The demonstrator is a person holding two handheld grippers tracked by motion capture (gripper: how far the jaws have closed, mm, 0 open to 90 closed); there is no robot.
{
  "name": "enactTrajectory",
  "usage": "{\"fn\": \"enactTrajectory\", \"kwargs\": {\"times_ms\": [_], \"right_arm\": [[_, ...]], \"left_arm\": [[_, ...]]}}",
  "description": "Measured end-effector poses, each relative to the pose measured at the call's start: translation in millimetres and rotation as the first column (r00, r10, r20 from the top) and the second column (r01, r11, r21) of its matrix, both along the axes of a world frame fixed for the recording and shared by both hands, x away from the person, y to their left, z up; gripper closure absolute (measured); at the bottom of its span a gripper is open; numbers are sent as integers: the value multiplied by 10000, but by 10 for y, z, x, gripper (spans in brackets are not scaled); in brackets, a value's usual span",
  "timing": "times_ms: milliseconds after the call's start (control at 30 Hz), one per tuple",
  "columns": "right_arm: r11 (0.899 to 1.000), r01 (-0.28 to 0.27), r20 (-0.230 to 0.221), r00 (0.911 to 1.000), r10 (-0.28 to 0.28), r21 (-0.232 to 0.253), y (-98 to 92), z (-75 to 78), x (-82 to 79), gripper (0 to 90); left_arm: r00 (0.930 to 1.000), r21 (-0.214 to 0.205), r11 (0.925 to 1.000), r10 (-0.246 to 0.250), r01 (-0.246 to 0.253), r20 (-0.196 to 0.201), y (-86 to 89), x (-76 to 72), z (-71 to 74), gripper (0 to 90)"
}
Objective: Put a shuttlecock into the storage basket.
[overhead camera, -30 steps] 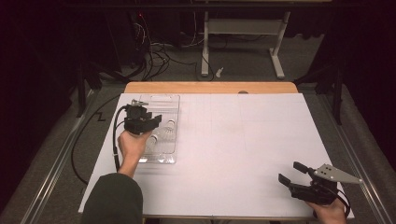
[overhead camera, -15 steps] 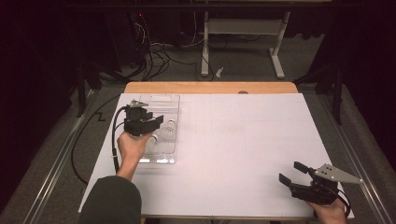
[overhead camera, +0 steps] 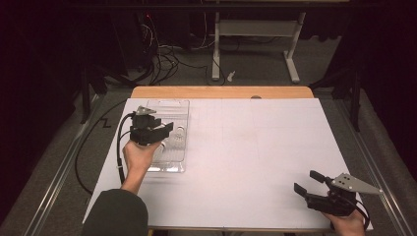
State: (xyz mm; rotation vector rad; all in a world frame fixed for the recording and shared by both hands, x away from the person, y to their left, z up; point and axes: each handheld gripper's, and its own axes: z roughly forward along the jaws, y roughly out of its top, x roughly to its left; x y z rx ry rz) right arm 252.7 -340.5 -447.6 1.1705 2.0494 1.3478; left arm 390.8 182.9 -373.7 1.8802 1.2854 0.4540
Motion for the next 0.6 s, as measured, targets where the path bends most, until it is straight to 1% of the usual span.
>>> {"fn": "enactTrajectory", "kwargs": {"times_ms": [100, 300, 400, 600], "right_arm": [[10000, -1, 3, 10000, 1, -6, 3, 0, 0, 218], [10000, 12, 6, 10000, -12, -4, 0, 0, -2, 218], [10000, 14, 2, 10000, -14, -4, 1, 2, -3, 218], [10000, 34, 2, 10000, -34, 3, 1, 4, -7, 218]], "left_arm": [[10000, 28, 10000, -21, 21, -44, 10, -20, -9, 478], [10000, -63, 10000, -19, 19, -81, 50, -61, -24, 467], [10000, -172, 9999, 14, -15, -47, 68, -86, -31, 462], [10000, -177, 9998, 24, -24, -1, 90, -128, -15, 444]]}}
